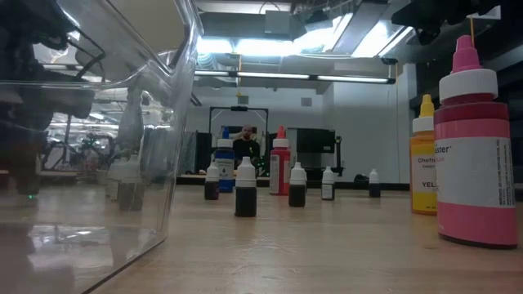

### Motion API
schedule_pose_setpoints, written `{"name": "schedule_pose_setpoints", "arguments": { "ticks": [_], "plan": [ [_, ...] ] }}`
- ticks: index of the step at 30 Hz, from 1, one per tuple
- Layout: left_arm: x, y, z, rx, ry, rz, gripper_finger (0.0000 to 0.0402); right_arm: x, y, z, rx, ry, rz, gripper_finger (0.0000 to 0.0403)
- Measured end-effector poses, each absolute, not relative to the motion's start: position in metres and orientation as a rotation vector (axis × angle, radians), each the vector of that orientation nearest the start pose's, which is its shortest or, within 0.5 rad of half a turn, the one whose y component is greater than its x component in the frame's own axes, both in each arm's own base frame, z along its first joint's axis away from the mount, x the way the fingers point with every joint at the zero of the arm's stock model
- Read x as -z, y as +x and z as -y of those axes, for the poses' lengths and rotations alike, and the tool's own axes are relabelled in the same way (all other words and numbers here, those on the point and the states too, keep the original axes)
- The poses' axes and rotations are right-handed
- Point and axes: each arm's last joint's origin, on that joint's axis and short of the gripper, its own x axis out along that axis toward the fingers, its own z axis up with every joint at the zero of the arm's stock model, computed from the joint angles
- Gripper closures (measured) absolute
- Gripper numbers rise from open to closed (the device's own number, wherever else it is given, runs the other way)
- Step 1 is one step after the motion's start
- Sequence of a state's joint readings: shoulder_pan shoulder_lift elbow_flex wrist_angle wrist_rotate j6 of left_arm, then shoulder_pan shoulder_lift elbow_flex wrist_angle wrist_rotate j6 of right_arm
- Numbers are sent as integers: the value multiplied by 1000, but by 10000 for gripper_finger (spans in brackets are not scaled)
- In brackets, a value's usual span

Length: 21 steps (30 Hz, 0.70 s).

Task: Pick & Place food coloring
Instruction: Put the bottom small green food coloring bottle into the bin

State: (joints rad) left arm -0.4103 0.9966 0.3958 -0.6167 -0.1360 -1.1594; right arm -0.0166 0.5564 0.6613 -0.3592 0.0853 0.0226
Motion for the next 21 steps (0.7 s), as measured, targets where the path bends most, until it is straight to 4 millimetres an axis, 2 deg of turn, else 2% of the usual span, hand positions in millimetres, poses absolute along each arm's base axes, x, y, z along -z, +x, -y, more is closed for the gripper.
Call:
{"name": "schedule_pose_setpoints", "arguments": {
  "ticks": [5, 11, 16, 21],
  "plan": [
    [-173, 149, 61, -354, -662, -1085, 329, -304, 127, 5, 104, 13, -253, 379],
    [-230, 168, 70, -193, -619, -989, 330, -304, 127, 5, 106, 24, -253, 379],
    [-276, 172, 76, -54, -579, -949, 330, -304, 127, 5, 111, 62, -252, 379],
    [-298, 173, 90, 37, -555, -947, 330, -304, 127, 5, 111, 65, -252, 380]
  ]
}}
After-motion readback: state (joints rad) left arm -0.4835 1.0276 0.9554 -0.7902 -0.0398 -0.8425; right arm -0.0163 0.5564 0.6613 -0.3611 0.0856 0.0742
